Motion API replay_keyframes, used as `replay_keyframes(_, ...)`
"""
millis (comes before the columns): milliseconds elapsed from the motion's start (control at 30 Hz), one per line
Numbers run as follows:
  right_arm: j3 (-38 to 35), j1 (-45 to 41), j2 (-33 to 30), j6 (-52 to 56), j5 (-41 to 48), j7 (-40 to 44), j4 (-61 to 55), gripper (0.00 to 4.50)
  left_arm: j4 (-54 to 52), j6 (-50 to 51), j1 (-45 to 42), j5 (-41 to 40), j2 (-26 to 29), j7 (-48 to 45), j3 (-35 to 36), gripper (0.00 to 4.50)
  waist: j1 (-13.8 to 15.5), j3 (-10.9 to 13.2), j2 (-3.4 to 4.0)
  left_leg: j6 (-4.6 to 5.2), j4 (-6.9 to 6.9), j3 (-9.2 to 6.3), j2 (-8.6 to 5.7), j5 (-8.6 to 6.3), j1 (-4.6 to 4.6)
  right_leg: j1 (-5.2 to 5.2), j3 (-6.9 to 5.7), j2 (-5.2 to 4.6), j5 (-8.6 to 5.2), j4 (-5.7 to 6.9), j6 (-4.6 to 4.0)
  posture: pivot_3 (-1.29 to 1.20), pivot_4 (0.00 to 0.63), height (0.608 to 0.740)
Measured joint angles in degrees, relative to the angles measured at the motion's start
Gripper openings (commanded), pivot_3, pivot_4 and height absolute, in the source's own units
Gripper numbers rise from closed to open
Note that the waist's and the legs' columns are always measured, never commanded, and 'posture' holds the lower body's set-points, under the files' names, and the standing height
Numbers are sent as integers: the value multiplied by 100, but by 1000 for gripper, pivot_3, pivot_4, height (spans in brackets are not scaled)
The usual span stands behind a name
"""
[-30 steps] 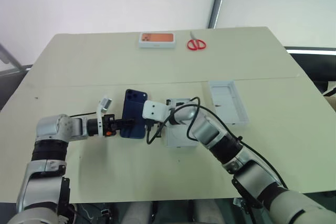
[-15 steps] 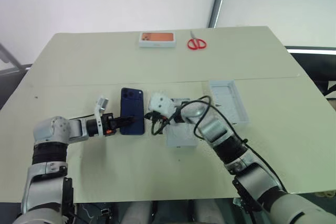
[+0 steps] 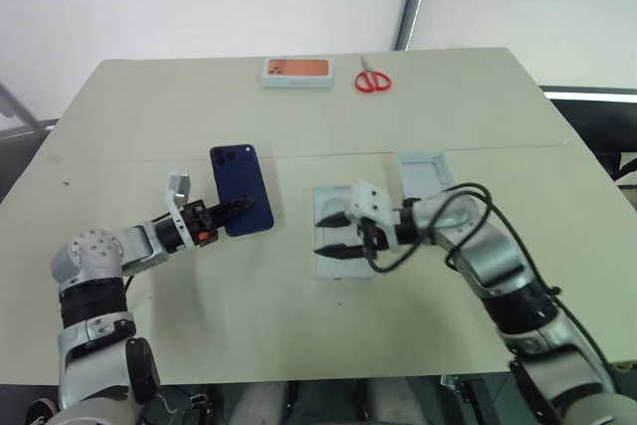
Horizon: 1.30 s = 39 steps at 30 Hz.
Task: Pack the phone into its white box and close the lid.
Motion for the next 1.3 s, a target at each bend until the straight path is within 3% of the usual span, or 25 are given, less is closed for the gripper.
replay_keyframes(233, 80, 463, -475, -474, -218, -36, -319, 2397, -542, 142, 179, -299, -170, 219, -6, 0, 37, 5, -9, 0, 6, 0, -2, 0, 0, 5, -1, -5, 0, 0, 0, 0, 150, 740)
replay_keyframes(633, 479, 486, -562, -875, -786, -143, -26, 2397, -903, 176, 363, -462, -297, 431, -267, 0, 39, 13, -21, 0, 6, 0, -3, 1, 0, 6, -1, -7, 0, -1, 0, 0, 150, 740)
replay_keyframes(733, 480, 486, -565, -932, -818, -154, -13, 1595, -941, 224, 435, -508, -335, 506, -305, 0, 40, 14, -24, 0, 7, 0, -3, 0, 0, 6, -2, -6, 0, -1, 0, 0, 150, 740)
replay_keyframes(800, 477, 484, -566, -960, -810, -140, -22, 1595, -1017, 224, 447, -519, -344, 540, -328, 0, 40, 14, -25, 0, 7, -1, -3, 0, 1, 9, -3, -7, 0, -2, 0, 0, 150, 740)
replay_keyframes(867, 479, 485, -557, -918, -790, -147, -21, 1048, -1058, 224, 447, -564, -360, 560, -340, 0, 39, 14, -25, 0, 7, -1, -3, 0, 2, 10, -3, -7, 0, -2, 0, 0, 150, 740)
replay_keyframes(1300, 610, 331, -243, -893, -1017, -293, 43, 1048, -1070, 268, 441, -762, -364, 682, -339, 0, 2, 13, -26, -2, 6, -2, 4, 1, 4, 9, -3, 4, 0, -2, -1, 0, 150, 740)
